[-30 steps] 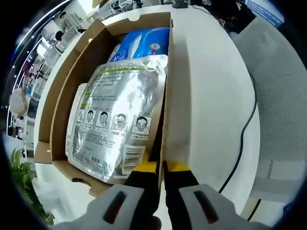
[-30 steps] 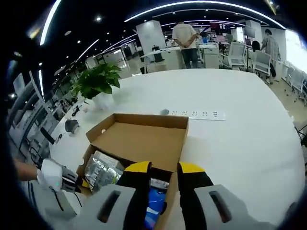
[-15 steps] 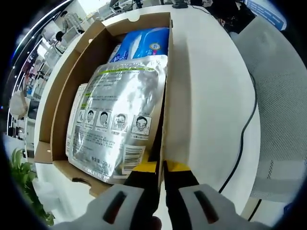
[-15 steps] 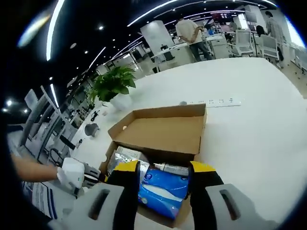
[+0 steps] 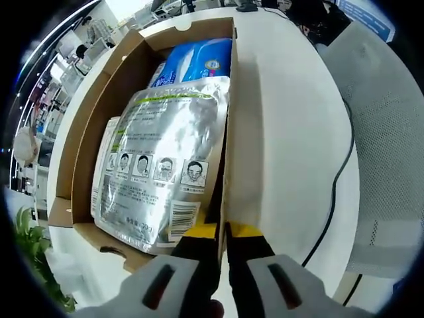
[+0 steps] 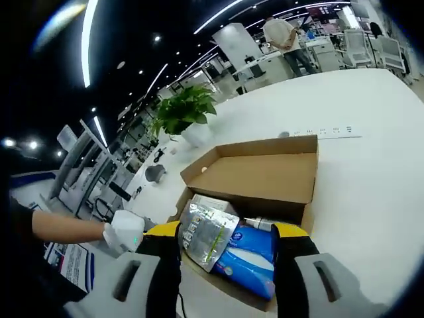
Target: Operate the shoe box by opening the lid, removing the specified soft item, and placing it in the target area until the item is outside and the box remains undamaged.
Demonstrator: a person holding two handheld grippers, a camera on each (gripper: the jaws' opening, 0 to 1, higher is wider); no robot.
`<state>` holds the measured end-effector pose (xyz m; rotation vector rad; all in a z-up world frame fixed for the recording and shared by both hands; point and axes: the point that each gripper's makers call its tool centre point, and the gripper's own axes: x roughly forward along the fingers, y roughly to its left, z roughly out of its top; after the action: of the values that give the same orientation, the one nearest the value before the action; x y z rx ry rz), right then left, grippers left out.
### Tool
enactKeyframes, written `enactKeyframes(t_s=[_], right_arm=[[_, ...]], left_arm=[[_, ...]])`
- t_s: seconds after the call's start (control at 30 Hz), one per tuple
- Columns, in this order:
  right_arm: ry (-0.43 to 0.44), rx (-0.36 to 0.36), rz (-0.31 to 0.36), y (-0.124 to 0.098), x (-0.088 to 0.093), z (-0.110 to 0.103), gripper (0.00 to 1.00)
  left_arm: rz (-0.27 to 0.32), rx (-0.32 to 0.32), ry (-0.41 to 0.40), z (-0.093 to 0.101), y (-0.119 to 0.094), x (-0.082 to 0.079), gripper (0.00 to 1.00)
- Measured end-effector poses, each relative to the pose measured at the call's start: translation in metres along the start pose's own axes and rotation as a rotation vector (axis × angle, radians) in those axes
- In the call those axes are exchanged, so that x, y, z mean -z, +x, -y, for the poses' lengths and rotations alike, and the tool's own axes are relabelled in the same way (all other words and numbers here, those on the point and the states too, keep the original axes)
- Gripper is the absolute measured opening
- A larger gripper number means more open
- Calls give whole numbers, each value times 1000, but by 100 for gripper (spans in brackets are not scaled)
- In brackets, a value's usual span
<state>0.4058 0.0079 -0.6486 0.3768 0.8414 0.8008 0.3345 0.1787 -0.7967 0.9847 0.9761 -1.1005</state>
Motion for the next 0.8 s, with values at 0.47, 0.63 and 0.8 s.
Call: enactKeyframes(t_s=[0.47,0.63,0.8], right_arm=[[537,-210,-64,20,18,-12,47],[497,-174,-119,35,35,1,37],[569,-178,-154,47,46,6,38]], left_arm=[[-1,1,-2,2,1,0,2],[-1,-2,-4,3,1,0,3],[-1,-1,-3,3,2,0,2]])
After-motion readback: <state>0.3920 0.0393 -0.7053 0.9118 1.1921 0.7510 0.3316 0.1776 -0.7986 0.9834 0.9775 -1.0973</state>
